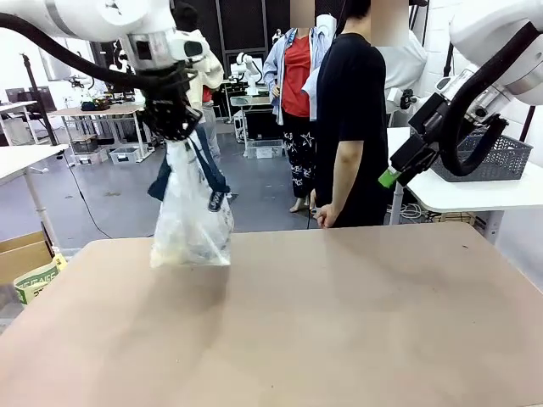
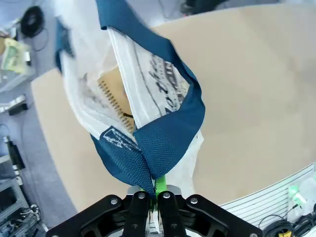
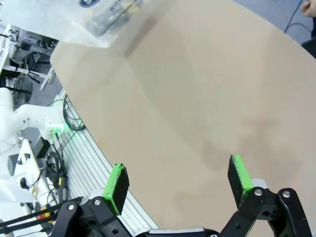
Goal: Transfer purchased items from the store into the shopping bag.
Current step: Move the Reusable shopping bag to the right side of the table.
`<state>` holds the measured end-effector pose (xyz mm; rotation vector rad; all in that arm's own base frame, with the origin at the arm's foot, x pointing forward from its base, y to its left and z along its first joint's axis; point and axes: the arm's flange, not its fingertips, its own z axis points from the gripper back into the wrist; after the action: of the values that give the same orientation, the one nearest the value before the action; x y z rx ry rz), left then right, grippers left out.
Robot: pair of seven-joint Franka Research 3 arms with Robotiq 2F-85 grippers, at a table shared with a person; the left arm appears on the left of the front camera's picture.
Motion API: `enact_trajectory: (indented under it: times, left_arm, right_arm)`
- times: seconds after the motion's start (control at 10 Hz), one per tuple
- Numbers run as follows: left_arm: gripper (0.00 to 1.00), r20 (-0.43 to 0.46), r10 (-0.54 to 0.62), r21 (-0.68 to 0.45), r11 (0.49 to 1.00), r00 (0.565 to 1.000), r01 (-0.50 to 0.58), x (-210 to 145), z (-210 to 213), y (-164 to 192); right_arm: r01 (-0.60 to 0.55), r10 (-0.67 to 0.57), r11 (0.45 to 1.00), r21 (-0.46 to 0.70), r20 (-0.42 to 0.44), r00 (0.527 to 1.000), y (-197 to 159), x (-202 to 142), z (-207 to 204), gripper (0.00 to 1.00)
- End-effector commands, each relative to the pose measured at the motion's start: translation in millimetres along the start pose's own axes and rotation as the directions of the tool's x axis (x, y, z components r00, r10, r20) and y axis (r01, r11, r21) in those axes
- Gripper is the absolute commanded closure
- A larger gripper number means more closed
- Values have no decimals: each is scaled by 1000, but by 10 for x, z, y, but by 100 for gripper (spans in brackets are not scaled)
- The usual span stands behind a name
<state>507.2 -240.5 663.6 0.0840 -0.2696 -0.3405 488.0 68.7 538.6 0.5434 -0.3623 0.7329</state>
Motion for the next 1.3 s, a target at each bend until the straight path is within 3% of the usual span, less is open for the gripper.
enact_trajectory:
  times: [0.0,0.6,0.9,1.2]
  left_arm:
    - [100,46,-27,70,997,999,24,-288,170,338]
    - [100,66,53,202,977,996,-65,-1297,-84,1452]
    - [100,126,117,252,957,985,-145,-1656,-253,1702]
    - [100,194,251,303,904,948,-302,-1945,-308,1876]
  right_arm:
    - [16,-16,1000,9,-8,1000,-6,39,4,0]
    - [16,-16,1000,9,-8,1000,-6,39,4,0]
    - [16,-16,1000,9,-8,1000,-6,39,4,0]
    - [16,-16,1000,9,-8,1000,-6,39,4,0]
